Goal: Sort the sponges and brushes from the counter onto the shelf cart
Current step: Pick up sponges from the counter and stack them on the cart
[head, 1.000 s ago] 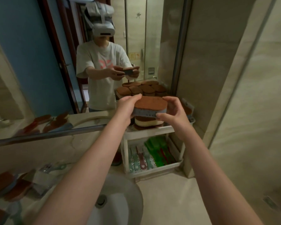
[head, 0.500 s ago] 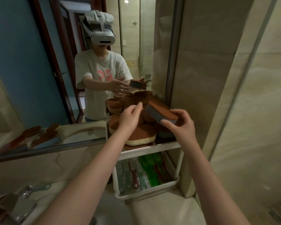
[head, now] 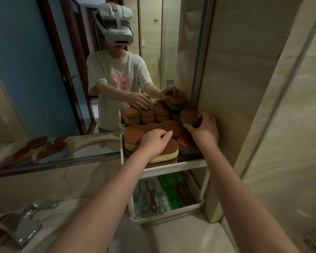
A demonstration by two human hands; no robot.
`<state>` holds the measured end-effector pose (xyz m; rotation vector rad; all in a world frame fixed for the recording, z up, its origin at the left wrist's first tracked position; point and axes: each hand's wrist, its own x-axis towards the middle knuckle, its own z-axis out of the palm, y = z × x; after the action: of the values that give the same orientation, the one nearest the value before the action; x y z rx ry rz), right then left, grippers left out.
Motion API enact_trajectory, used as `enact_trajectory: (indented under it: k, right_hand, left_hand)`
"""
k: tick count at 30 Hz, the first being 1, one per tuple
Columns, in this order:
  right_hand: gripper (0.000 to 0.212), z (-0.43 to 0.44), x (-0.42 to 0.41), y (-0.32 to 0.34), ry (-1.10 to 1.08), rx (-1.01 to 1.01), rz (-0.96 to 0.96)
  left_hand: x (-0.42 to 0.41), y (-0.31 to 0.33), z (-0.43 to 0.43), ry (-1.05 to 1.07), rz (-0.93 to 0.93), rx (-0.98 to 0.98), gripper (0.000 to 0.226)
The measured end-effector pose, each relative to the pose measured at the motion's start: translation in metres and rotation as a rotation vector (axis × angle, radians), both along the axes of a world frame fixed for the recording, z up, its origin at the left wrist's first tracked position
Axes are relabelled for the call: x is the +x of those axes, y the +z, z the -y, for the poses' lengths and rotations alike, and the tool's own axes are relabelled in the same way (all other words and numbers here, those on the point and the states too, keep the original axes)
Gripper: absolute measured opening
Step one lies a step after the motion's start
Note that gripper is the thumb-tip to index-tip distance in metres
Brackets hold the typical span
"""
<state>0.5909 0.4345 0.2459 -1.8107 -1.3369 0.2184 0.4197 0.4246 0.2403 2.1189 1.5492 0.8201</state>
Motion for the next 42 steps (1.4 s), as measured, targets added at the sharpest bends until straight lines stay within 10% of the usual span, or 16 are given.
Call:
enact_trajectory:
  k: [28,42]
  right_hand:
    - [0.025,0.083,-0.165,-0.028,0.452,0.405,0.241]
    - [0.037,0.067,-0.316,-0.149,0.57,-0.192,0.092]
  left_hand:
    - [-0.164,-0.029,0.063,0.317,0.42,0.168,0.018]
    - [-0.343,-0.132,0.098,0.511,0.441,-0.115,0.014]
